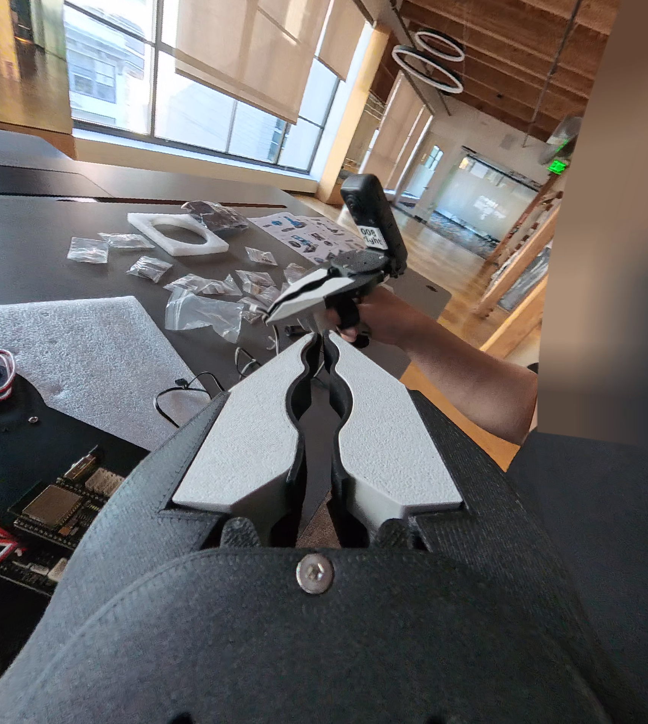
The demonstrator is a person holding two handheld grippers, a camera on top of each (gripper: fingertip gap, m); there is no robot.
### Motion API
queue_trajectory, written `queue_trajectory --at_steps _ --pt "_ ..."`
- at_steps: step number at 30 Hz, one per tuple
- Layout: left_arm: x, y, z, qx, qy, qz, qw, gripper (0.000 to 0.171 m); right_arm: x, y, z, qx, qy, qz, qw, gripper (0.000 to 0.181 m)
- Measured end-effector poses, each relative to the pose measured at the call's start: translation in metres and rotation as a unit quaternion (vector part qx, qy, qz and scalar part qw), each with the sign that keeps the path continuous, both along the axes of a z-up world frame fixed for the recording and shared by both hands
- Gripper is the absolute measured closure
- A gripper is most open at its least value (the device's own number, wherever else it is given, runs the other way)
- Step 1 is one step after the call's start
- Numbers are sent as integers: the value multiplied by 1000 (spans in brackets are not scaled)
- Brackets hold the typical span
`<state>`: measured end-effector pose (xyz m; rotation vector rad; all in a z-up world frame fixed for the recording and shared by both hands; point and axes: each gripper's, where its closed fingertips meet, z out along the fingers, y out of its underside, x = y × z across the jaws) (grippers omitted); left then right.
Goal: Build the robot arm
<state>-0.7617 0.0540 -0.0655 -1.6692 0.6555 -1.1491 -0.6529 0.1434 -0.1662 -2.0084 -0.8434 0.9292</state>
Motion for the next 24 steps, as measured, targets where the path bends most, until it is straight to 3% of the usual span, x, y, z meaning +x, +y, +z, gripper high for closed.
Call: queue_trajectory --at_steps 4,9,12,15,24 --pt "9 3 -4 -25 12 12 1000 171 15 0 -5 16 -16 26 999 155" --pt "6 8 -3 -34 38 42 998 171 71 -14 12 59 -7 23 998 155" --pt "4 10 -2 -38 42 58 997 171 103 -16 -18 41 -93 -4 995 160" --pt "5 9 -1 -39 46 64 996 171 102 -31 -43 13 -143 15 990 154" --pt "16 21 -11 -49 61 59 995 170 90 -39 -71 20 -203 36 978 159"
